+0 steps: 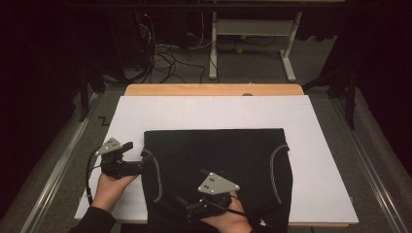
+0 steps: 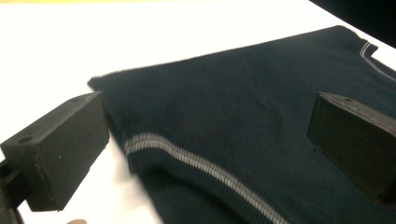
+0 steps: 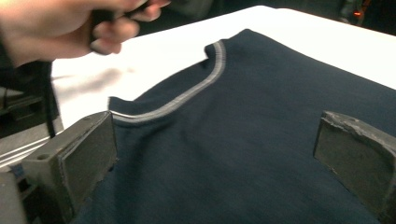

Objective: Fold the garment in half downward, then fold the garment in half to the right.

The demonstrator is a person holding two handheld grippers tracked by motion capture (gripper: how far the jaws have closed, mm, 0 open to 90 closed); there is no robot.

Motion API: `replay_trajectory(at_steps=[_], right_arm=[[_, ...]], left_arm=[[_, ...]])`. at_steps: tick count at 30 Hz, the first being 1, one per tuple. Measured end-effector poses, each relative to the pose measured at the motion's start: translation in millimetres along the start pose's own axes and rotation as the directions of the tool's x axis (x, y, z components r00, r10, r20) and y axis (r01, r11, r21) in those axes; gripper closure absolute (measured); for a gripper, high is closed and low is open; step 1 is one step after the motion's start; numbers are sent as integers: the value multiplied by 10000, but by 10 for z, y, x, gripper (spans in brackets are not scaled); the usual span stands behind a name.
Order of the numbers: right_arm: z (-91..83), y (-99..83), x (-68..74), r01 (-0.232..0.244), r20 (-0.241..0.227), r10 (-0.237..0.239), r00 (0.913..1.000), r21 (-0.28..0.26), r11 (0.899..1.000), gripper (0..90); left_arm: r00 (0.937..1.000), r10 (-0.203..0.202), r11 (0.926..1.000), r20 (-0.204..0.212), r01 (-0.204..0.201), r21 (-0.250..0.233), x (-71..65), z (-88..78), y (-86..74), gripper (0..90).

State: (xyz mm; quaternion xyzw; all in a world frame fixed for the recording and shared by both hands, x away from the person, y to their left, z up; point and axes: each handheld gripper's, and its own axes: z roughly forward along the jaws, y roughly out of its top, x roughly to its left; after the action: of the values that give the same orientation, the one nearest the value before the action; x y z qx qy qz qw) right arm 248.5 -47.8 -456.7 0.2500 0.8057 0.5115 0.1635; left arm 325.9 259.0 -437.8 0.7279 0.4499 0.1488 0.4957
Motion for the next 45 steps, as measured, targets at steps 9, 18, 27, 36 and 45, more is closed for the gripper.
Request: replay_trajectory(at_steps=[9,18,27,36,45], right_arm=[[240,132,207,236,-472,-230,9986,106,9997,3],[177,194,245,181,-670,-180,9976,-3,9998,3],[133,190,306,100,-1020,-115,9947,-153,9998,3],[208,136,323,95,-1030,-73,9947,214,9997,3],[326,194,414,173,-1294,-114,9915,445,9989,3]], left_arm=[[9995,303,9994,-64,-302,159,41,129,376,0],[9994,338,9991,-27,-337,273,45,233,478,0],[9993,301,9991,-240,-294,292,91,244,443,0],[9983,-357,9975,-465,384,589,274,375,231,0],[9956,-332,9952,-878,410,886,393,408,264,0]])
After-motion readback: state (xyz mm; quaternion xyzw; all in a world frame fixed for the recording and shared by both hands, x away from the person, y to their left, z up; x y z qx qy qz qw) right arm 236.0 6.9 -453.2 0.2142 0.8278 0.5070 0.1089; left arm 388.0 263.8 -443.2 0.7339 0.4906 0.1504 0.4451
